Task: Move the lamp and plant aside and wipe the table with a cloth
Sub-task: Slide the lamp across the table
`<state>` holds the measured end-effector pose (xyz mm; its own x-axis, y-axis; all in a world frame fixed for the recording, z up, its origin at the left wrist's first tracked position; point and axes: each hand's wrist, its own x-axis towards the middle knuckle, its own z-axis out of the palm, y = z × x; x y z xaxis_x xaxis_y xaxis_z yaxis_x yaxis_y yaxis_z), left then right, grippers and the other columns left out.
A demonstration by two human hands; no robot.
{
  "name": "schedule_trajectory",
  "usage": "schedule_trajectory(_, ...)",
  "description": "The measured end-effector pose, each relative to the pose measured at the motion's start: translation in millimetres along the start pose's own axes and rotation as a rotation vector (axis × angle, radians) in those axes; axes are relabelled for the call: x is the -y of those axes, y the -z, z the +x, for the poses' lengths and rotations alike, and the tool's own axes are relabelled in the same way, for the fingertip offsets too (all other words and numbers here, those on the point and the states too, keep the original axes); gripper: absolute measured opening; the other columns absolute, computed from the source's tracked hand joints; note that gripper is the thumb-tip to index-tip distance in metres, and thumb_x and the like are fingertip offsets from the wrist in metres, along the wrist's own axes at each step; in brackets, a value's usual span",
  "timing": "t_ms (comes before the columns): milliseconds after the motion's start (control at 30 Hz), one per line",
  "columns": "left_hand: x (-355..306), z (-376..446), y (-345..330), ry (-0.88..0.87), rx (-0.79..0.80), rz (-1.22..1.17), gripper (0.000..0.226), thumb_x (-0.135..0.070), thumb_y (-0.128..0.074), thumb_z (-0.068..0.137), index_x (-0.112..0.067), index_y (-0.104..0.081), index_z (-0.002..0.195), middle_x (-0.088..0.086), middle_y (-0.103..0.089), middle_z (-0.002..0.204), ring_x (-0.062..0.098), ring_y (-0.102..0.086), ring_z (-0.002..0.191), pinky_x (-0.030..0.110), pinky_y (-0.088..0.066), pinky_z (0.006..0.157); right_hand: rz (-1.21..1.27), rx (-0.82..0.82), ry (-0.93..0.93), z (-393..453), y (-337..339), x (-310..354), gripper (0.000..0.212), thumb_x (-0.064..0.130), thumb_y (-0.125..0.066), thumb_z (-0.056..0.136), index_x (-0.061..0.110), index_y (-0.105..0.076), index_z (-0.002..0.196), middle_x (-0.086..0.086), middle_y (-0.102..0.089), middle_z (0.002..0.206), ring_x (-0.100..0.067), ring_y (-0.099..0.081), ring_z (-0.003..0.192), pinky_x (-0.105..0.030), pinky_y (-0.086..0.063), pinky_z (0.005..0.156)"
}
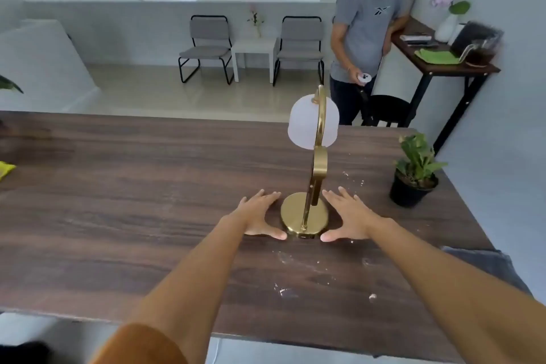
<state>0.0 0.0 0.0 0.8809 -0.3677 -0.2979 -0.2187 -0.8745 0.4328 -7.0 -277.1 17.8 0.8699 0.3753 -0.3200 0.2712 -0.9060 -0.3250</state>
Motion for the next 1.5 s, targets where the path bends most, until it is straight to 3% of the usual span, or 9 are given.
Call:
schedule_trajectory(300, -5, 8, -25, -0.098, -0.15, -0.047, 0.116, -0.082, -0.061, 0.059, -0.036, -0.008, 0.151, -0.003, -0.026, 0.158, 0.014, 0.001, 0.148, 0.055, 0.005, 0.117, 0.09, -0.181, 0.084, 3, -30, 2, 0.122, 0.066, -0.071, 0.074, 0.009, -0.005, 0.159, -0.008, -0.011, 0.168, -0.02, 0.01, 0.155, -0.046, 0.007, 0.125)
schedule_trajectory(633, -1, 13, -26, -0.037, -0.262, -0.073, 0.109, -0.076, -0.064, 0.064, -0.036, -0.013, 0.152, -0.005, -0.023, 0.159, 0.012, -0.002, 0.148, 0.048, 0.003, 0.119, 0.086, -0.156, 0.227, 39, -16, -4, 0.121, 0.063, -0.073, 0.074, 0.008, -0.007, 0.158, -0.009, -0.013, 0.168, -0.019, 0.013, 0.155, -0.044, 0.01, 0.125)
schedule_trajectory(867, 20, 33, -7, -0.011, -0.277, -0.081, 0.105, -0.075, -0.061, 0.068, -0.035, -0.013, 0.152, -0.009, -0.023, 0.159, 0.014, -0.003, 0.149, 0.051, 0.001, 0.119, 0.07, -0.142, 0.27, 82, -1, -4, 0.118, 0.063, -0.071, 0.075, 0.007, -0.009, 0.158, -0.008, -0.016, 0.167, -0.02, 0.01, 0.155, -0.046, 0.008, 0.125)
schedule_trajectory(1267, 70, 102, 32, -0.05, -0.354, -0.074, 0.097, -0.076, -0.049, 0.075, -0.031, -0.012, 0.153, -0.01, -0.023, 0.158, 0.017, -0.007, 0.148, 0.05, 0.003, 0.118, 0.106, -0.127, 0.159, 171, 27, 7, 0.108, 0.054, -0.068, 0.084, 0.011, -0.004, 0.159, -0.006, -0.013, 0.168, -0.022, 0.008, 0.156, -0.048, 0.006, 0.126)
schedule_trajectory(1500, 91, 142, 57, -0.03, -0.371, 0.008, 0.089, -0.071, -0.04, 0.084, -0.027, -0.007, 0.153, -0.008, -0.019, 0.16, 0.019, -0.006, 0.149, 0.055, -0.001, 0.118, 0.084, -0.1, 0.082, 220, 40, 11, 0.098, 0.052, -0.057, 0.093, 0.018, 0.007, 0.159, -0.003, -0.002, 0.169, -0.022, 0.009, 0.156, -0.049, 0.006, 0.125)
